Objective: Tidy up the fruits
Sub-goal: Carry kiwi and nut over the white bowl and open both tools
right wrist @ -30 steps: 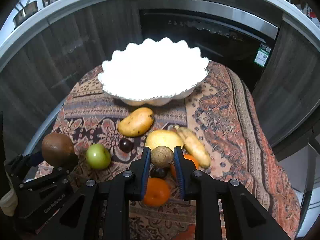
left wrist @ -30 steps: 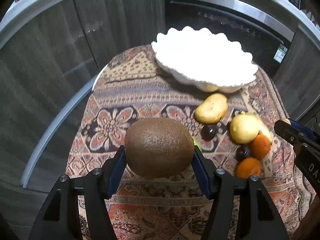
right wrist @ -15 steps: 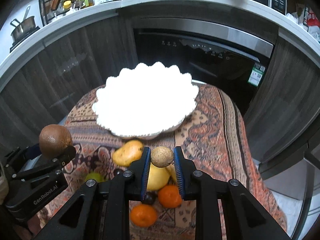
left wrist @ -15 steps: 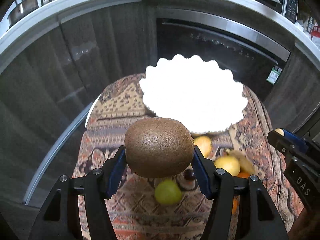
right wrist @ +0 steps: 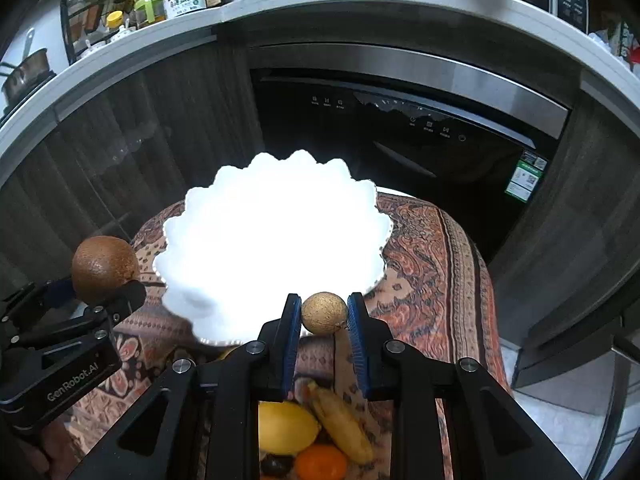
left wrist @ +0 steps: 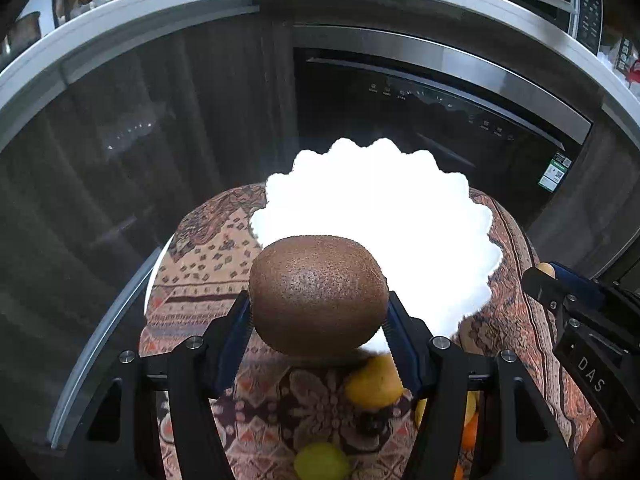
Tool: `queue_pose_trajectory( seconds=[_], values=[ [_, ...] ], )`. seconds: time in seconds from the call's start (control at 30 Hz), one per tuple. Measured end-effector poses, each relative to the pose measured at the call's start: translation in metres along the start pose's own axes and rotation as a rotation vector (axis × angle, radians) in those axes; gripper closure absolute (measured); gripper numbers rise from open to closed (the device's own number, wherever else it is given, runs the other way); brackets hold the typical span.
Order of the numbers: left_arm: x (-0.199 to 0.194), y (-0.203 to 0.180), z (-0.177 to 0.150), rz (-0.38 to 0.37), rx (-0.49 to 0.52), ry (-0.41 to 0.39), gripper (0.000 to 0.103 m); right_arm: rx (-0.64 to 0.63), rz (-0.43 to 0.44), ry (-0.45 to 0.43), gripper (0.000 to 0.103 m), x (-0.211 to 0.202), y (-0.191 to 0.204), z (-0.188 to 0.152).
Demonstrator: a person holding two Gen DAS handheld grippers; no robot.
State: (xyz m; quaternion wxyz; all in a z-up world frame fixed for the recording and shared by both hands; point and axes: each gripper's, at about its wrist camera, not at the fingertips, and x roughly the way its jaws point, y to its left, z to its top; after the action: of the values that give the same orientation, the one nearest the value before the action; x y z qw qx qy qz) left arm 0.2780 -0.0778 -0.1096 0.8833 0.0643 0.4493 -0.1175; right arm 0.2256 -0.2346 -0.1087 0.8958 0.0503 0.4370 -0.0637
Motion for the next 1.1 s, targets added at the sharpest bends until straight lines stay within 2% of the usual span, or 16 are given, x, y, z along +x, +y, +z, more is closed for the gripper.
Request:
queue_pose_trajectory(
  seconds=[0.47,0.9,1.0,1.03,1.1],
  values=[
    [0.055,0.001,0.009,-0.003,-0.010,0.085,0.040,-0.014,0.033,0.069,0.078,0.055,-0.001,0.009],
    [0.085,-0.003,0.004,0.001,0.010,0.172,0.040,0.003,0.046,0.117,0.076,0.084,-0.006,0.008],
    [0.088,-0.001,0.001,-0.001,-0.001,0.181,0.037,-0.008,0.032,0.105,0.060,0.082,-0.005,0.008],
    [0.086,-0.001,0.001,0.004,-0.002,0.171,0.029,-0.008,0.028,0.099,0.050,0.081,-0.005,0.007],
    [0.081,0.000,0.002,0.024,-0.005,0.143,0.013,-0.004,0.019,0.086,0.041,0.078,-0.006,0.006]
  ],
)
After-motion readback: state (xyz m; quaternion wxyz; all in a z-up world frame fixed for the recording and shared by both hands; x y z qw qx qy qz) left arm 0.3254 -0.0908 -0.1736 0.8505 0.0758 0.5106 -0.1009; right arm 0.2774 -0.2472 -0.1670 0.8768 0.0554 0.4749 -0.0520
